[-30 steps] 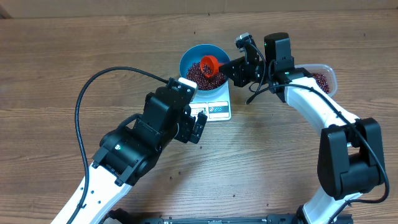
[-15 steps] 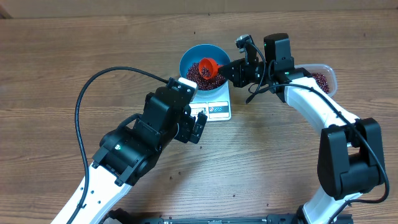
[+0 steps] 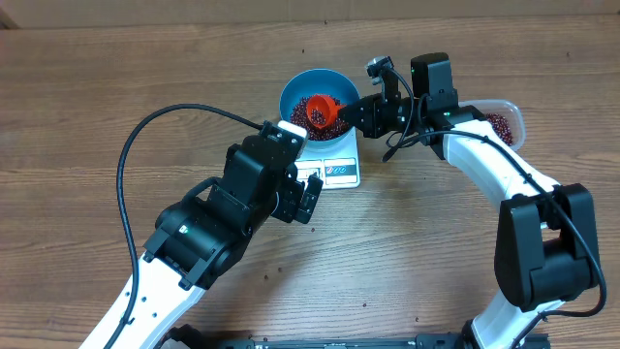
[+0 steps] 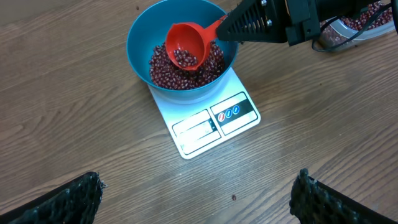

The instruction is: Scoop item into bowl and weigh 150g on scale

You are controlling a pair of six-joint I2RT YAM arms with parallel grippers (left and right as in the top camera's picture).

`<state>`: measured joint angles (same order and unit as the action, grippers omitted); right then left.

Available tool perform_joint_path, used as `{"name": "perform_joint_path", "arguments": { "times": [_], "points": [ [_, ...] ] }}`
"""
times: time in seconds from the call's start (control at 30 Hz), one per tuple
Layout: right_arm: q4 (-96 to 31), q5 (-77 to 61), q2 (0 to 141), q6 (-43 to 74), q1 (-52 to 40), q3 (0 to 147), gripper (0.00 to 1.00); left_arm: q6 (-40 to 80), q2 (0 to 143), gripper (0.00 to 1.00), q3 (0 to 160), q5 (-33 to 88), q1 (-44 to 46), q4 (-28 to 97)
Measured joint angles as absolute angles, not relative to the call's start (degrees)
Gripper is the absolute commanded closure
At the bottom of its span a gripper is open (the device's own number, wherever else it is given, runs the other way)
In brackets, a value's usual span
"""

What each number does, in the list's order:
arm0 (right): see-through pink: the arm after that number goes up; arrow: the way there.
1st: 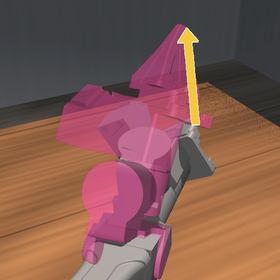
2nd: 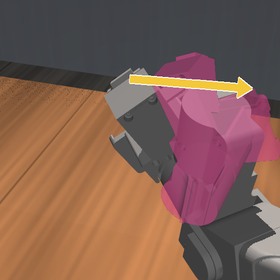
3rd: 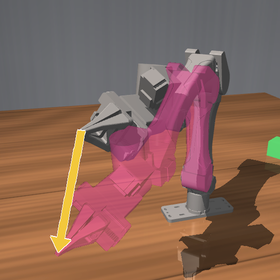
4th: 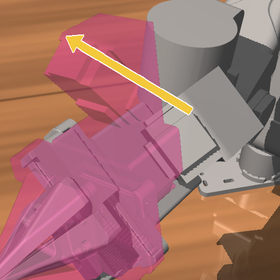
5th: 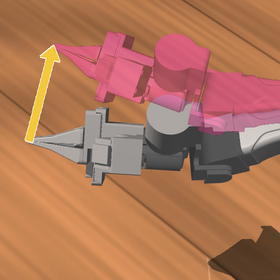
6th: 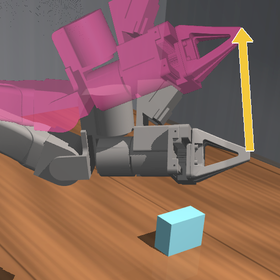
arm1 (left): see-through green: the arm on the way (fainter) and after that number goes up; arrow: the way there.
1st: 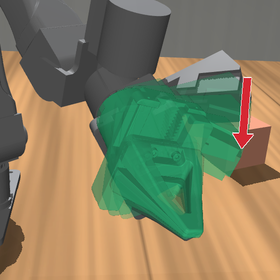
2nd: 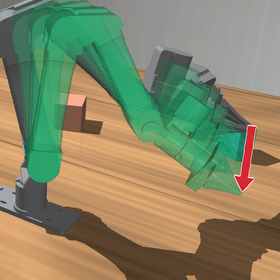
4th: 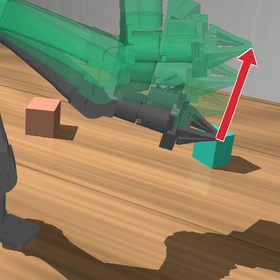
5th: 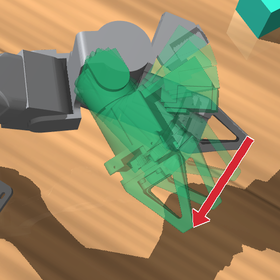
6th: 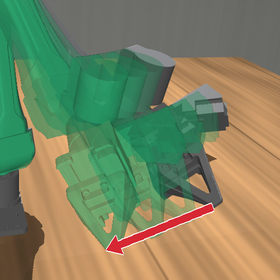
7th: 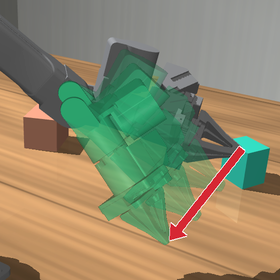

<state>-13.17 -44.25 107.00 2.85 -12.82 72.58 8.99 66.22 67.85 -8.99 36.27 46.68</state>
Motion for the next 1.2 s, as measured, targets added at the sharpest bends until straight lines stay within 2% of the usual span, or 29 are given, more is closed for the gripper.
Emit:
{"name": "perform_joint_path", "arguments": {
  "times": [0.33,0.67,1.1,1.2],
  "points": [
    [-13.8,-55.18,107.0,9.37,-7.81,72.58,0.96,8.99,66.22,0.0,67.85,-8.99,36.27,46.68],
    [-16.82,-57.84,102.39,10.9,-3.81,72.58,0.96,8.99,66.22,0.0,67.85,-9.02,36.27,46.68],
    [-33.01,-58.11,97.45,8.49,14.22,72.58,0.96,8.99,66.22,0.0,67.85,-8.99,36.27,46.65],
    [-35.94,-54.48,97.45,7.18,18.35,72.58,0.96,8.99,66.22,0.0,67.83,-9.02,36.27,46.7]
  ]
}}
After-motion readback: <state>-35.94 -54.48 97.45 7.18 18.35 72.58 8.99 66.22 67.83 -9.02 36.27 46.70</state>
